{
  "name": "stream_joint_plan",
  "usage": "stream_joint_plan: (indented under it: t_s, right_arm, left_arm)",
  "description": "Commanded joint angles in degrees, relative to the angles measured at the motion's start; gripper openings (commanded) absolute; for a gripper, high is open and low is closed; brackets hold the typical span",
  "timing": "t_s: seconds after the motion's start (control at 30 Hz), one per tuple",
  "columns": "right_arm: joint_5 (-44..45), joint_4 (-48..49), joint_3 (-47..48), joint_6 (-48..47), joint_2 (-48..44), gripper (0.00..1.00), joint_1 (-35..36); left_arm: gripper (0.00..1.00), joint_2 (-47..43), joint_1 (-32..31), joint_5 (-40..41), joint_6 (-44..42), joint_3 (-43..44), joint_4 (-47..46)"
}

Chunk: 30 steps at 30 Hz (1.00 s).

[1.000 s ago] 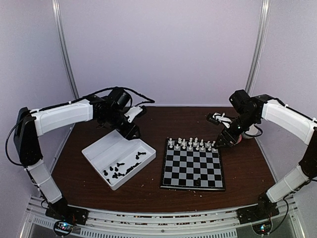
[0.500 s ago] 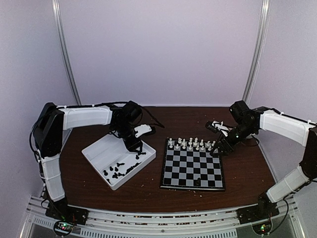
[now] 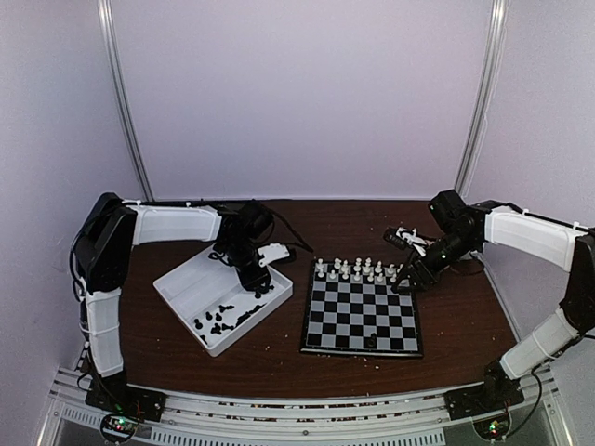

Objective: Set up the chess pieces on the board
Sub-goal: Pick up the king from the storage box.

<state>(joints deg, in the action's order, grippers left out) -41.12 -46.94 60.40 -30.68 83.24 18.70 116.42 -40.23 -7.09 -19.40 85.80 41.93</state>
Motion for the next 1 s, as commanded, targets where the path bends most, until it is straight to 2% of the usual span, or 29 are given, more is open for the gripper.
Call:
stream_joint_plan:
  t_s: [0.0, 0.33, 0.57, 0.77, 0.97]
  right_arm:
    - [-1.1, -0.7, 1.0, -0.9, 0.6, 0.62, -0.2]
    - [-2.3, -1.6, 1.4, -1.4, 1.6, 0.61, -0.3]
    - [-2.4, -1.9, 1.4, -1.6, 1.7, 0.6, -0.2]
    - [-2.4, -2.1, 1.5, -1.7, 2.0, 0.6, -0.2]
    - [-1.3, -0.1, 1.6, 1.7, -0.3, 0.63, -0.7]
  left_arm:
    - [0.34, 1.6, -0.5, 2.6, -0.5, 0.7, -1.3]
    - [0.29, 3.5, -0.5, 6.6, -0.3, 0.8, -1.3]
    - [0.22, 3.9, -0.6, 5.7, -0.6, 0.9, -1.3]
    - [0.13, 4.3, -1.3, 4.3, -0.5, 0.9, -1.3]
    - [0.09, -1.5, -0.9, 4.8, 2.5, -2.1, -2.7]
